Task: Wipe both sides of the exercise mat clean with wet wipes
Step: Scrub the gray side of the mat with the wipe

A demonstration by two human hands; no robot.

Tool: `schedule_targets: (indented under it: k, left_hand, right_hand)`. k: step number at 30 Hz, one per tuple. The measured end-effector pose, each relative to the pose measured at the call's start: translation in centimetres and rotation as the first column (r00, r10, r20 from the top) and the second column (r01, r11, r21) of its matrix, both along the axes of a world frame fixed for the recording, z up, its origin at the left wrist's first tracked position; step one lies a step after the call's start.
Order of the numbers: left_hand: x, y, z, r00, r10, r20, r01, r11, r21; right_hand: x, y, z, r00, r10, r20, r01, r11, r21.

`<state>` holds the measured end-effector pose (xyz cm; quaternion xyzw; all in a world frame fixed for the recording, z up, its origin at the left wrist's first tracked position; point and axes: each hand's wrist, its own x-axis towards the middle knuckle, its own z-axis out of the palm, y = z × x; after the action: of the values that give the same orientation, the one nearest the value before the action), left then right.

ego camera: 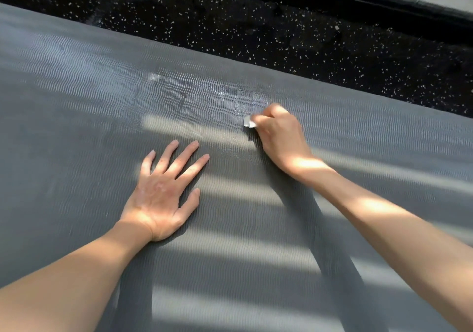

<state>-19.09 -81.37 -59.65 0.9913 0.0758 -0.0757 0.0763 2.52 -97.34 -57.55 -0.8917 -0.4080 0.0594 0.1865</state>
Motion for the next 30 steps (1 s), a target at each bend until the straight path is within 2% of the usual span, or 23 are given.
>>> schedule_targets:
  k: [4,6,9,11,13,15,16,18,19,20,22,23,25,28,30]
  left_hand:
    - [0.0,-0.1,-0.1,1.000,0.003,0.013,-0.003,1.000,-0.010]
    - [0.0,-0.1,-0.1,1.000,0.004,0.021,-0.004,1.000,-0.013]
    - [0.0,-0.1,-0.1,1.000,0.006,0.024,-0.006,1.000,-0.008]
    - [0.0,-0.1,-0.1,1.000,0.003,0.022,-0.003,1.000,-0.002]
    - [0.0,-0.1,-0.1,1.000,0.004,0.018,-0.004,1.000,0.002]
    - [0.0,-0.1,-0.2,1.000,0.004,0.018,-0.004,1.000,-0.002]
    - [0.0,-0.1,-0.2,1.000,0.004,0.017,-0.003,1.000,-0.005]
    - [-0.1,-0.1,-0.2,1.000,0.008,0.017,-0.007,1.000,-0.009]
    - [-0.1,-0.1,-0.2,1.000,0.008,0.020,-0.008,1.000,-0.010]
    - [-0.1,-0.1,-0.2,1.000,0.007,0.022,-0.007,1.000,-0.010]
    - [-0.1,-0.1,-0.2,1.000,0.005,0.023,-0.005,1.000,-0.013]
    - [-0.1,-0.1,-0.2,1.000,0.006,0.024,-0.006,1.000,-0.013]
    - [-0.1,-0.1,-0.2,1.000,0.006,0.023,-0.006,1.000,-0.013]
    - [0.0,-0.1,-0.3,1.000,0.006,0.020,-0.006,1.000,-0.013]
    - [0.0,-0.1,-0.2,1.000,0.011,0.019,-0.010,1.000,-0.023]
  right_hand:
    - [1.8,0.9,0.5,0.997,-0.075,0.002,0.075,0.989,0.129]
    - [-0.2,0.0,0.2,0.995,-0.091,-0.035,0.093,0.993,0.075]
    - [-2.2,-1.4,-0.1,0.998,0.042,-0.038,-0.042,0.999,-0.003]
    - [-0.4,-0.9,0.4,1.000,-0.007,-0.029,0.007,1.000,-0.015]
    - [1.1,0.1,0.4,0.998,-0.066,0.021,0.066,0.997,0.040]
    - [-0.1,0.0,0.1,0.992,-0.120,0.025,0.120,0.993,0.007]
    - [-1.4,-0.5,-0.2,0.994,-0.104,-0.019,0.104,0.995,0.009]
    - [-3.6,-1.7,-0.4,0.992,0.038,-0.121,-0.029,0.996,0.081]
    - [-3.6,-2.0,-0.2,0.988,0.090,-0.121,-0.078,0.992,0.102]
    - [-2.9,-1.7,-0.3,0.992,0.041,-0.115,-0.028,0.993,0.111]
    - [-1.3,-0.9,-0.6,0.983,-0.178,-0.045,0.181,0.980,0.082]
    - [-1.4,-0.7,-0.9,0.976,-0.217,-0.023,0.219,0.972,0.086]
    - [-4.0,-1.0,-0.7,0.991,-0.114,-0.064,0.123,0.980,0.157]
    - [-7.0,-3.1,-0.4,0.987,0.120,-0.106,-0.108,0.988,0.113]
    - [-5.1,-2.4,0.2,0.987,0.078,-0.139,-0.065,0.993,0.099]
